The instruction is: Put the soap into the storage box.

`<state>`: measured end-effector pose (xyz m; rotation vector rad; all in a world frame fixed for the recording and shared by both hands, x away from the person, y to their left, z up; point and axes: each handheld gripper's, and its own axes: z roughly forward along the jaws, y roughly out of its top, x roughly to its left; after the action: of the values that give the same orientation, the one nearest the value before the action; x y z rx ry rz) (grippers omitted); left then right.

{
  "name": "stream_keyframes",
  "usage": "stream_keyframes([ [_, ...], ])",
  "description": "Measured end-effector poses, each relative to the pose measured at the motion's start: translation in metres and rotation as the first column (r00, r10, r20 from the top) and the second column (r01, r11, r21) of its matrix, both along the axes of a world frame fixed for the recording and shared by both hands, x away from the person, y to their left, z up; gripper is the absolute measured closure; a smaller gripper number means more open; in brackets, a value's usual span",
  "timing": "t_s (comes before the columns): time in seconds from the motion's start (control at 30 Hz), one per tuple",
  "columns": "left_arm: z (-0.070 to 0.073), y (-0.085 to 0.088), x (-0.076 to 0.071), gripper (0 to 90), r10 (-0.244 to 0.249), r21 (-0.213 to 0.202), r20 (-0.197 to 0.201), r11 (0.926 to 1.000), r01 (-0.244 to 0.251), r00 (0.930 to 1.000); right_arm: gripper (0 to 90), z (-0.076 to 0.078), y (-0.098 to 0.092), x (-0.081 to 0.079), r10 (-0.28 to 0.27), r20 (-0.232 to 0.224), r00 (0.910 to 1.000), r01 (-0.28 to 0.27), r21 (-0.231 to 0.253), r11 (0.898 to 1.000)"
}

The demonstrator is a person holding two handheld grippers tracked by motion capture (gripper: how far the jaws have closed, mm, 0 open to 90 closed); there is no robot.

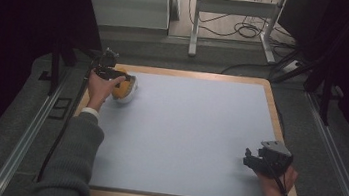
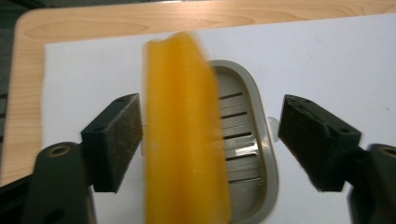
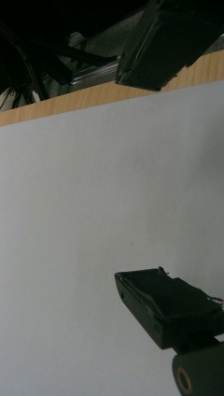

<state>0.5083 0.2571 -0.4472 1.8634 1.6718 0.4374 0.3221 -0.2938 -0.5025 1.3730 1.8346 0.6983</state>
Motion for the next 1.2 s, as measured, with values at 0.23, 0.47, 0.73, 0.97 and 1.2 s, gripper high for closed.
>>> stream_keyframes([
  [0.23,0.016,0.003,-0.021,19.9,-0.037,-0.036,0.074,0.9986,0.04,0.9966,5.8,0.0,0.001,0.0,0.001,0.0,1.0,-0.001,0.002,1.0],
  [0.47,0.026,-0.008,-0.052,19.7,-0.16,-0.057,0.113,0.9844,0.167,0.9807,5.8,-0.001,0.002,0.0,0.008,-0.001,1.0,-0.008,-0.002,1.0],
  [0.73,0.007,-0.027,-0.098,19.8,-0.286,-0.05,0.11,0.9549,0.293,0.9519,5.8,0.002,0.009,0.001,0.038,0.008,0.9992,-0.038,0.006,0.999],
  [0.97,-0.024,-0.039,-0.141,20.1,-0.362,-0.031,0.11,0.9297,0.367,0.9257,5.8,0.003,0.013,-0.001,0.084,0.012,0.9964,-0.084,0.027,0.996],
  [1.2,-0.049,-0.041,-0.171,20.2,-0.363,-0.045,0.121,0.9277,0.371,0.9238,5.8,0.003,0.017,-0.002,0.141,0.02,0.9898,-0.142,0.05,0.989],
])
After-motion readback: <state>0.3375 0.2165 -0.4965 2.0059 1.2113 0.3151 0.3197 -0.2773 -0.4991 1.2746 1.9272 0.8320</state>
